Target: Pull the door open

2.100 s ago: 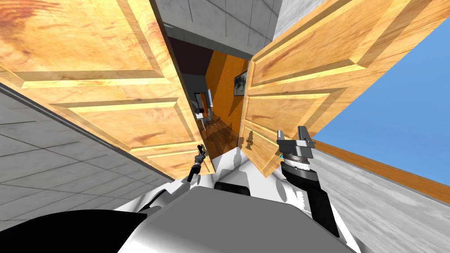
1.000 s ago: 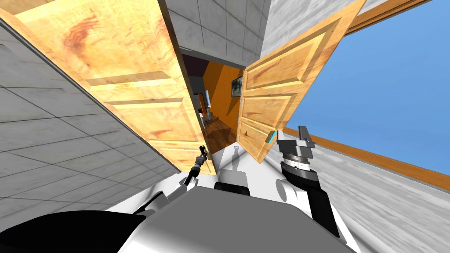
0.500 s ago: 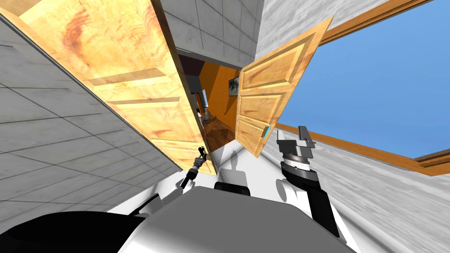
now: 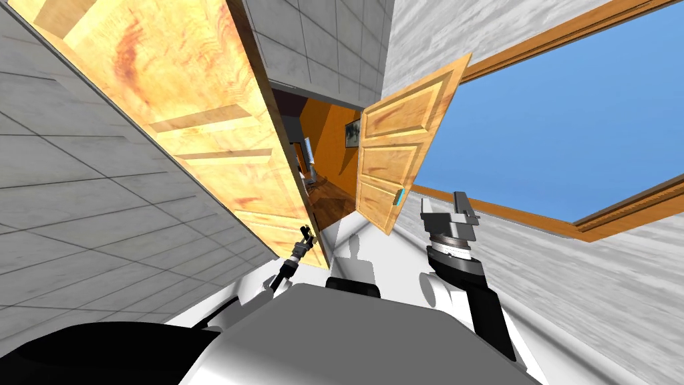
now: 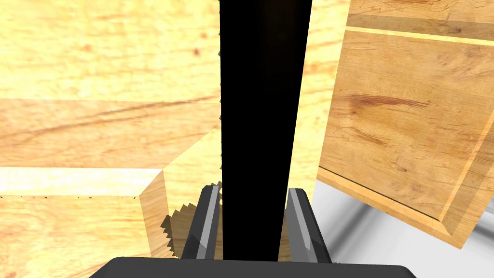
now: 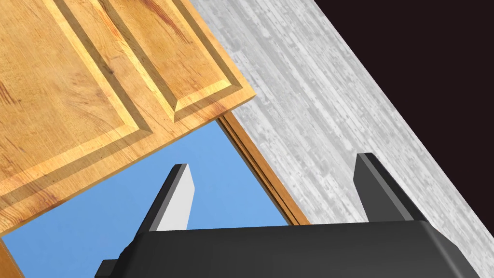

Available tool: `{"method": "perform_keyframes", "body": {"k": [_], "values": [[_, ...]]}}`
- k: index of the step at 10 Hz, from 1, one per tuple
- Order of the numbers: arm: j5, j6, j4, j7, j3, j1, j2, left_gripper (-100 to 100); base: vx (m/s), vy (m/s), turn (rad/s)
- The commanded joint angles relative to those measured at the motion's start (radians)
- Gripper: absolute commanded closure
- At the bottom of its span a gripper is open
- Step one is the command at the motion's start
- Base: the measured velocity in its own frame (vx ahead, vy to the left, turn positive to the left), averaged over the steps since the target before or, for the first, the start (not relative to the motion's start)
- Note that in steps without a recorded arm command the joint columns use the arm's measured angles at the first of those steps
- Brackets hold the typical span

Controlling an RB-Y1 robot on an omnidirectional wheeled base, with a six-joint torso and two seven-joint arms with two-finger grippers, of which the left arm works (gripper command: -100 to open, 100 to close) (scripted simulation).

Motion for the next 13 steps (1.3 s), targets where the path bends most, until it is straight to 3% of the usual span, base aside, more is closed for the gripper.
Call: {"method": "perform_keyframes", "body": {"k": [1, 8, 9, 13], "values": [[-0.004, -0.019, -0.005, 0.012, -0.011, 0.011, 0.010, 100, -0.180, 0.070, -0.118], [-0.028, -0.130, 0.017, 0.074, -0.067, 0.050, 0.065, 100, -0.183, 0.073, -0.102], [-0.026, -0.114, 0.009, 0.066, -0.062, 0.050, 0.062, 100, -0.076, 0.022, -0.014], [-0.038, -0.168, 0.036, 0.087, -0.074, 0.069, 0.073, 100, -0.160, 0.075, -0.147]]}}
